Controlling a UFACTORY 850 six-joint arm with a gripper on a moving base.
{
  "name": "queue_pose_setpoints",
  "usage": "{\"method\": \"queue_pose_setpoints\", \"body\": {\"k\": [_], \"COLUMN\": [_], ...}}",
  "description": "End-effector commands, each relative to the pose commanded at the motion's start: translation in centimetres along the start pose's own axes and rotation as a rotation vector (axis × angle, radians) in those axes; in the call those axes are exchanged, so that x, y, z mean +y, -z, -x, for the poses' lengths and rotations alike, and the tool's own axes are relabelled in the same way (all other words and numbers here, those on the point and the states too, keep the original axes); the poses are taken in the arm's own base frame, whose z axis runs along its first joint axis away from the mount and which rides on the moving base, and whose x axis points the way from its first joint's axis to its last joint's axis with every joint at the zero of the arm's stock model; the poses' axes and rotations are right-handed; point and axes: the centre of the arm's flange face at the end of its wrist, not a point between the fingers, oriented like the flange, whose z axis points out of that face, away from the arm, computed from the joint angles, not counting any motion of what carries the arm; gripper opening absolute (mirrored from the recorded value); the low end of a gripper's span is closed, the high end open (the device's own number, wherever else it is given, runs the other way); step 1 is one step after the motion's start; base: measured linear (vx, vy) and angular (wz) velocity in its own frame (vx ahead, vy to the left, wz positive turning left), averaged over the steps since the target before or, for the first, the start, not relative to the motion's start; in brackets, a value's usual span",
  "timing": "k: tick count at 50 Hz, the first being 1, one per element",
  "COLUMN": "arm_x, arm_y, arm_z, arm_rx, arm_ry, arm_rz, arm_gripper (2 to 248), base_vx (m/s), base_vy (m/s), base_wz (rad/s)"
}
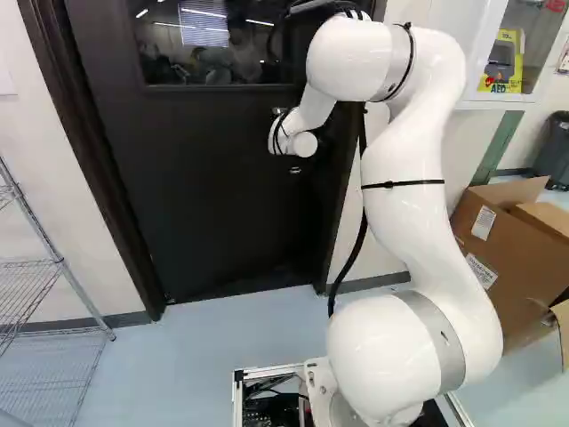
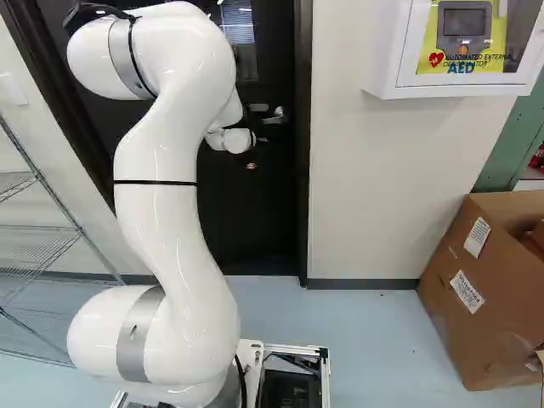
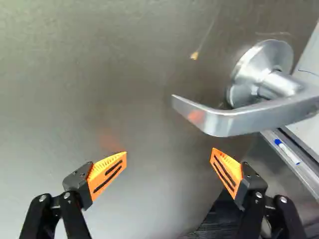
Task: Open the door and move inside
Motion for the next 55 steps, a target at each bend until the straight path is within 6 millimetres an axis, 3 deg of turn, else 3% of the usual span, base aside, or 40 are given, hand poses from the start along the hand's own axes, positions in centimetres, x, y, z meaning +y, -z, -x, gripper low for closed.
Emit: {"method": "queue_pose_setpoints", "body": {"k": [11, 38, 55], "arm_x": [-1.5, -2.6, -1.9], "arm_y": [-2.0, -7.2, -5.0], "arm_z": [-0.2, -0.5, -0.4], "arm_rx": [0.017, 0.065, 0.043], "arm_ry": [0.062, 0.074, 0.071], "arm_rz": [-0.058, -0.075, -0.067], "arm_gripper": [247, 247, 247], "base_vx": [0.0, 0.0, 0.0], "base_vy": [0.0, 0.0, 0.0], "base_wz": [0.0, 0.0, 0.0]}}
